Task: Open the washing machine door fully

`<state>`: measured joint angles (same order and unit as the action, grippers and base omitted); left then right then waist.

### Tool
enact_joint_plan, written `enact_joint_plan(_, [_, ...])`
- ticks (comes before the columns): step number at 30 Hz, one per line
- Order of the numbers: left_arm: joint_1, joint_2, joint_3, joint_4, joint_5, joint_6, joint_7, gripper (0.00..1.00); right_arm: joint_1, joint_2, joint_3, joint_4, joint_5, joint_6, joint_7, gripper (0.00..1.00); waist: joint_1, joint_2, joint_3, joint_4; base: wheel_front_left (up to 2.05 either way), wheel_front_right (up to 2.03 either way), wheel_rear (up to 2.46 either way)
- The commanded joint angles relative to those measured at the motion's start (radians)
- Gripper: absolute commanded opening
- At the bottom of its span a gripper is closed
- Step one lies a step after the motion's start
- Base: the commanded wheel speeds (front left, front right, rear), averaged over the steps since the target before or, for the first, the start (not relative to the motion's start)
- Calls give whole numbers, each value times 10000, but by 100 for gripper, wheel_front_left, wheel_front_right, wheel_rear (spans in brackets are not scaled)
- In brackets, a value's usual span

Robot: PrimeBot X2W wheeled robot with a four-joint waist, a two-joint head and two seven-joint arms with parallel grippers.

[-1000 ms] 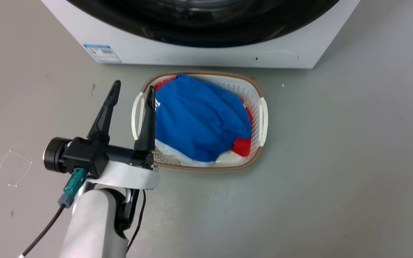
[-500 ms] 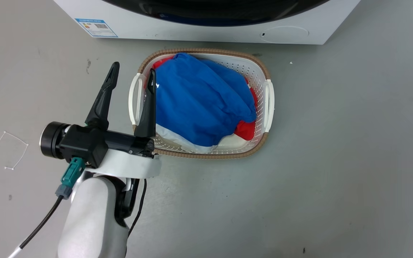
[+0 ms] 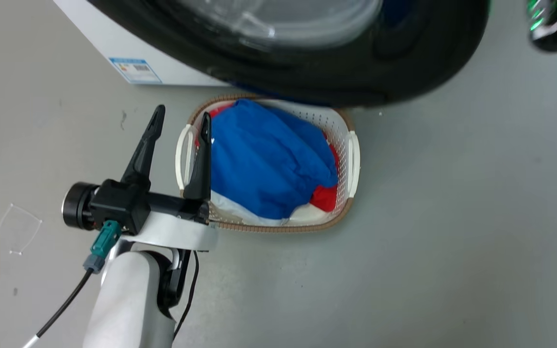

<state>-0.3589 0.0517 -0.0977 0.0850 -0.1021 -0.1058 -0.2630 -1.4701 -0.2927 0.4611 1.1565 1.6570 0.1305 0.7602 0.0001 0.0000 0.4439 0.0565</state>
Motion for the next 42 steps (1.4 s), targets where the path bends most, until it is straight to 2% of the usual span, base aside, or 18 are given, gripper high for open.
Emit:
enact_joint_plan(1, [260,-19,-32,80,-44,20,-25,100,446,193,104,-162,90,4,368,0,-1,0,-511,-72,0,0,0])
enact_joint_plan(4, [419,-19,-69,174,-81,27,-25,100,847,225,175,-300,106,3,629,0,-1,0,-823,-91,0,0,0])
enact_joint_plan(6, [746,-16,-145,352,-127,67,-25,100,1739,383,323,-754,208,4,1249,0,-1,0,-1441,-115,0,0,0])
enact_joint_plan(16, [1619,-16,-373,744,-217,76,-25,100,4046,720,646,-2344,521,4,2175,0,-1,0,-2748,-150,0,0,0])
enact_joint_plan(30, [2127,-17,-591,1154,-332,56,-25,100,6345,1200,1049,-4329,925,4,2039,0,-1,0,-3549,-61,0,0,0])
enact_joint_plan(34, [2258,-17,-630,1202,-337,72,-25,100,6725,1158,949,-4891,910,4,1516,0,-1,0,-3690,-83,0,0,0])
enact_joint_plan(42, [2361,-17,-525,1175,-278,84,-25,100,8241,846,-82,-6862,78,3,-1905,0,-1,0,-3833,-242,0,0,0])
